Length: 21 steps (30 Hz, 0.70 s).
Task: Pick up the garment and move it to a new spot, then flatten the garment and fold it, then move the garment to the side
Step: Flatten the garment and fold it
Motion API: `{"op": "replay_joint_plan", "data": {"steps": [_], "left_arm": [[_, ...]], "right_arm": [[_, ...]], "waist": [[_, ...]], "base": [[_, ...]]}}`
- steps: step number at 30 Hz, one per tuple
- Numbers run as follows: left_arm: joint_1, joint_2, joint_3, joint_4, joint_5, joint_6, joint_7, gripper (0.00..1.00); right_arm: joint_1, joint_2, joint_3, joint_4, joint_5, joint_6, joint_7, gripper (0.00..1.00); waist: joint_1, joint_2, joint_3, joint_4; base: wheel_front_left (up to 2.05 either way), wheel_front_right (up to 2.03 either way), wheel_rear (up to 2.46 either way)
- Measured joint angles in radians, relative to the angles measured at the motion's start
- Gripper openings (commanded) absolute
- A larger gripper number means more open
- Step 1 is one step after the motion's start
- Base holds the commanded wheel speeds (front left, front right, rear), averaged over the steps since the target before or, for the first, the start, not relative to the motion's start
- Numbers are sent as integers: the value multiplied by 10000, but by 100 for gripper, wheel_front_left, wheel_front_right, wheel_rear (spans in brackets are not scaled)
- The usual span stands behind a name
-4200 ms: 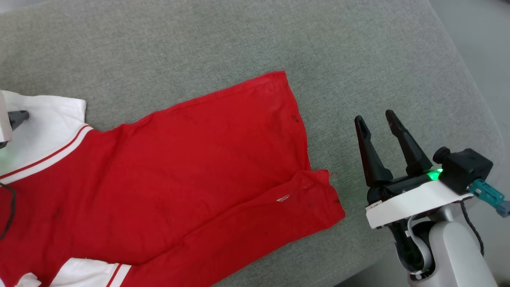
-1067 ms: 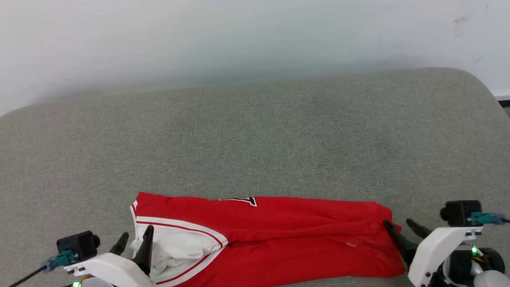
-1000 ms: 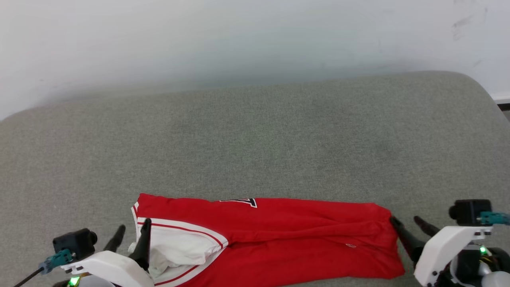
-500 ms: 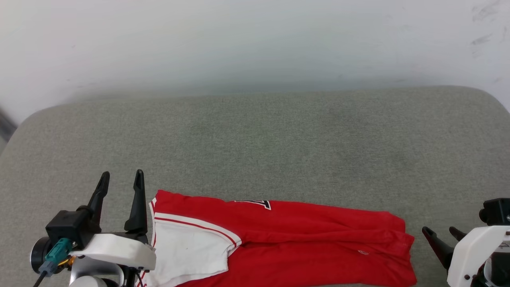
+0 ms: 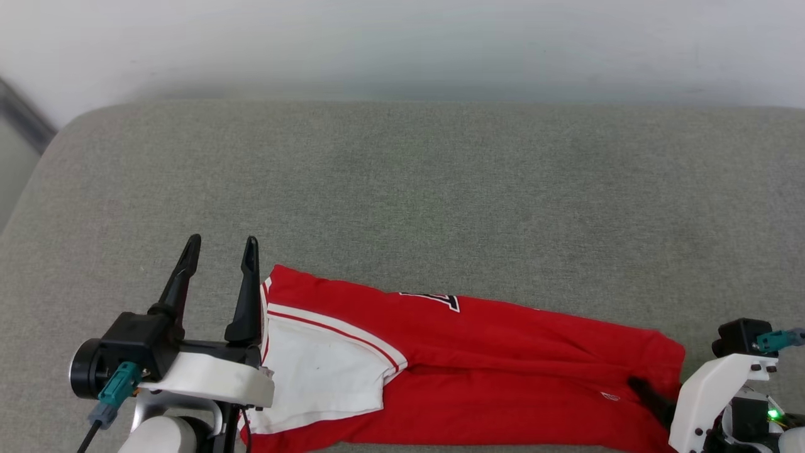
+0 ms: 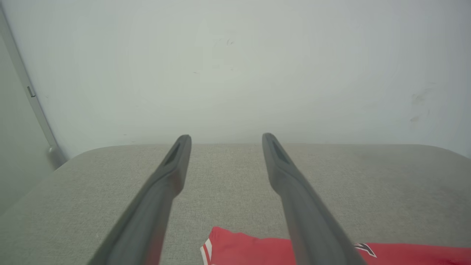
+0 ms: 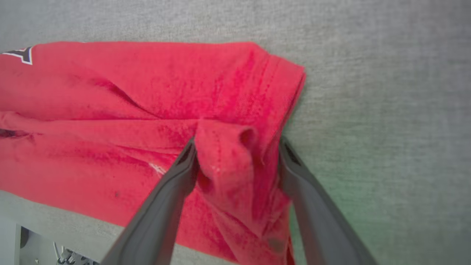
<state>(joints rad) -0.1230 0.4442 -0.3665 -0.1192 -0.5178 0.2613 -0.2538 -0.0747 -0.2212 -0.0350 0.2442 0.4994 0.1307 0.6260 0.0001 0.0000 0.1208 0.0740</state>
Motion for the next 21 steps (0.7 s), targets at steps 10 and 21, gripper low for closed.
{"op": "replay_joint_plan", "data": {"steps": [10,21], "left_arm": [[-126,-184,-33,21,42,35,-17,100],[126,-25,-94,180,119,186,119,100]], "right_arm": [[-500,-249,639,654,660,-12,311,0],[-608,-711,535,430,798,4,174,0]], "waist": [[0,0,193,209],[0,0,-377,-59]], "base": [[0,0,0],[0,0,0]]}}
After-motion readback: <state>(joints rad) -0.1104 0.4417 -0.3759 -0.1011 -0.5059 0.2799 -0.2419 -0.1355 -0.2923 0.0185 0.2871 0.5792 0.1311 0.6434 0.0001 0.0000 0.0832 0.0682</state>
